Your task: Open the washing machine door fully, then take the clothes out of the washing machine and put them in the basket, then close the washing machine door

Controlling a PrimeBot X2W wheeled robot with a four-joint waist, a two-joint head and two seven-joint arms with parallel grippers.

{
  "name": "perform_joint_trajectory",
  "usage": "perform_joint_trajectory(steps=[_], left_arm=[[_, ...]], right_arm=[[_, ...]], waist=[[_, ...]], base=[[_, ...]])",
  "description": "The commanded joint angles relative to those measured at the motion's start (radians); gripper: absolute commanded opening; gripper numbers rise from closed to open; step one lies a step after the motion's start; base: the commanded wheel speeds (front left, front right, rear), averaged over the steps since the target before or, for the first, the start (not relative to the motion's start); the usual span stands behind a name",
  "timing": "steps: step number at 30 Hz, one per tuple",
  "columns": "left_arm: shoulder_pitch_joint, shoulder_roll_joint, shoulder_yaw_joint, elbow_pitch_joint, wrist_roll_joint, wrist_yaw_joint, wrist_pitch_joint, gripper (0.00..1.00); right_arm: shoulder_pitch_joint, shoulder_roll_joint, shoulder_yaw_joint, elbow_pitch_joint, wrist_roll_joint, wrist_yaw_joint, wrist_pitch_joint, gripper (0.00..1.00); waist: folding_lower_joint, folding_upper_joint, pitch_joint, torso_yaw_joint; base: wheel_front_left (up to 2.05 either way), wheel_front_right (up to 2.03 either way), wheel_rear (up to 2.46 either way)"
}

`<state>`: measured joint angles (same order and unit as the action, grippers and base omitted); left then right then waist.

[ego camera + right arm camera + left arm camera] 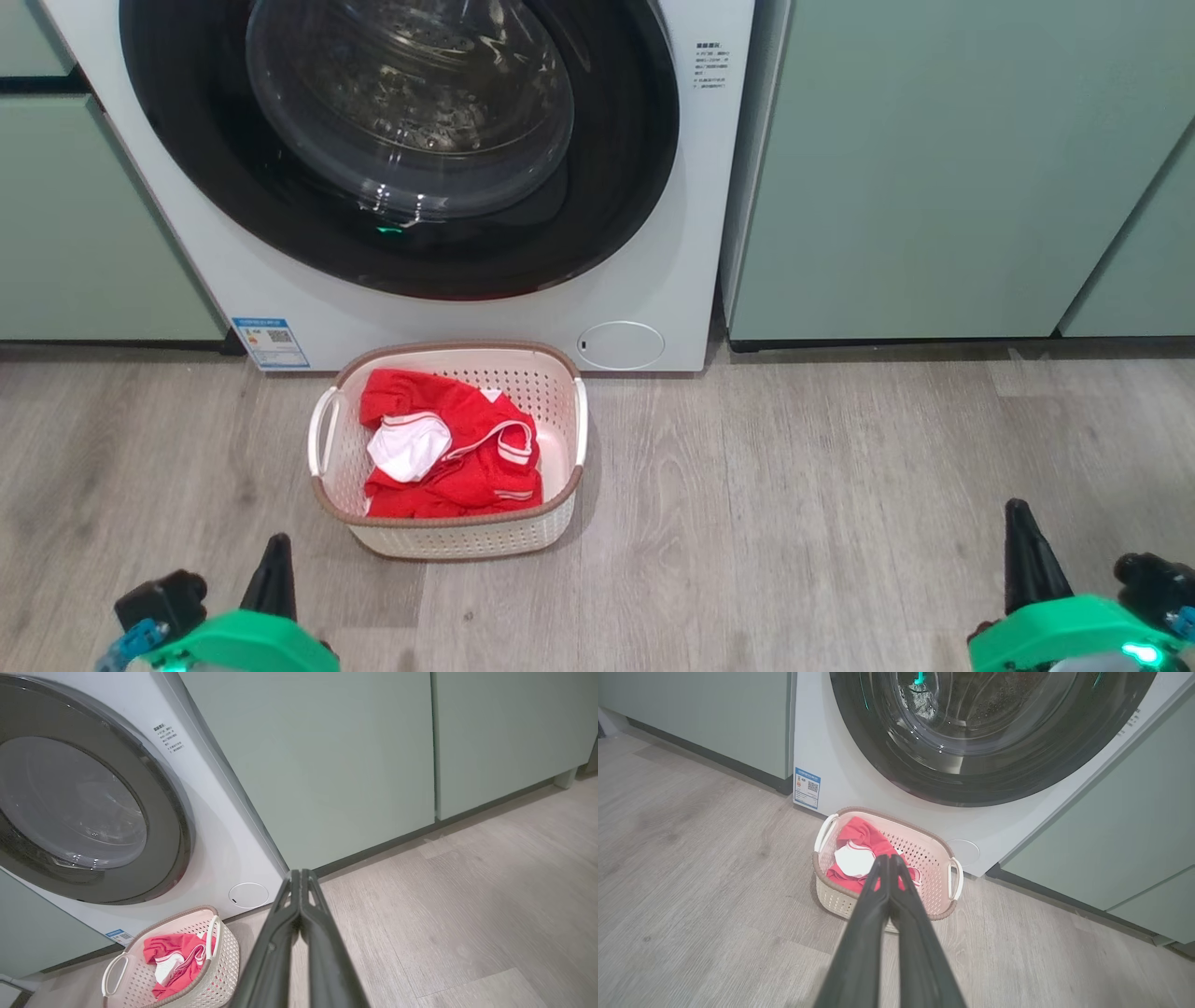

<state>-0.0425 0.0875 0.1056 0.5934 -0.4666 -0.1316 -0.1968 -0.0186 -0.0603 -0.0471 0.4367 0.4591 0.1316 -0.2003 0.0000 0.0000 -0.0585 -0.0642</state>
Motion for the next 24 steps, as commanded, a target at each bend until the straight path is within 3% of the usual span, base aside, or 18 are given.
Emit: perform_joint_trajectory(steps=[1,24], left_arm=[[-0.048,0.009,0.005,-0.041,-0.028,0.000,0.005,0.00],[-0.052,-0.001,0.005,-0.109,-0.274,0.000,0.072,0.00]], right_arm=[[-0.042,-0.001,-0.006,-0.040,0.028,0.000,0.007,0.00],[-0.052,0.001,-0.019,-0.074,0.275,0.000,0.074,0.00]], waist=[[0.0000,0.0000,0.001,0.001],[0.0000,0.0000,0.014,0.015]], base=[[0.00,0.00,0.00],[0.00,0.00,0.00]])
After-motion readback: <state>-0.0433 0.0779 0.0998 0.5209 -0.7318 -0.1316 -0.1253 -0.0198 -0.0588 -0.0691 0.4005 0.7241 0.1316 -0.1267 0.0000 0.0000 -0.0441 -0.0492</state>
